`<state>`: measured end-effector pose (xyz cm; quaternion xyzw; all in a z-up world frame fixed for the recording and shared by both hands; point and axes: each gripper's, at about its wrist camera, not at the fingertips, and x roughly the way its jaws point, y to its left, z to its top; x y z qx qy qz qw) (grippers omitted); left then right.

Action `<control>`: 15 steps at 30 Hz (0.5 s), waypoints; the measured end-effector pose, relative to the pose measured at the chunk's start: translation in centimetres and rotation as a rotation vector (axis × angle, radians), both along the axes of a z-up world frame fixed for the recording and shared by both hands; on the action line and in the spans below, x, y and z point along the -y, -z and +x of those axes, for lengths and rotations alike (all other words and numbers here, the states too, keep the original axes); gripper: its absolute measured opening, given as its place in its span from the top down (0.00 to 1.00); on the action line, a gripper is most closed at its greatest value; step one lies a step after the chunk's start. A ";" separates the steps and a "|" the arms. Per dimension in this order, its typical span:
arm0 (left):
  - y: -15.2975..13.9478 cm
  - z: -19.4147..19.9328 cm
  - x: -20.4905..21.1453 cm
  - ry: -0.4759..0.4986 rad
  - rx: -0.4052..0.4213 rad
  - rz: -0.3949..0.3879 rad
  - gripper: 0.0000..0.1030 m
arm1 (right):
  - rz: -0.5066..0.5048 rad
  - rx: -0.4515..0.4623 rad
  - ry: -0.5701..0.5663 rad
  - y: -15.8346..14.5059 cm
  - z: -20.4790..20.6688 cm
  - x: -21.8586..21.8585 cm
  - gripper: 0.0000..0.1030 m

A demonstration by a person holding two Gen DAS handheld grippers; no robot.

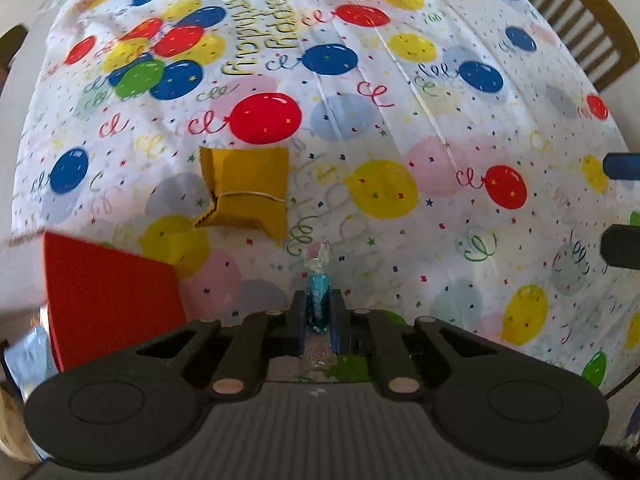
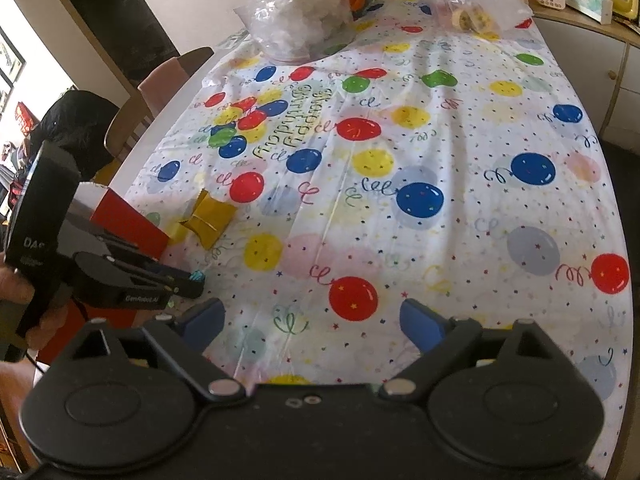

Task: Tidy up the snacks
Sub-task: 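Grasp the small blue candy with left tool while right tool grasps the yellow packet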

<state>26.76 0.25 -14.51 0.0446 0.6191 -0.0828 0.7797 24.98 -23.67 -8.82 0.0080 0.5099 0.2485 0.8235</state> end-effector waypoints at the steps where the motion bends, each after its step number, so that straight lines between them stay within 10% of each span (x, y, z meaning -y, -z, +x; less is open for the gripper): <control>1: -0.2 -0.4 -0.1 -0.018 0.010 -0.009 0.90 | -0.002 0.002 -0.004 -0.1 0.0 -0.2 0.08; 15: -3.7 -6.6 -0.7 -0.175 0.116 -0.097 0.90 | -0.025 -0.018 -0.040 0.3 3.6 -7.2 0.08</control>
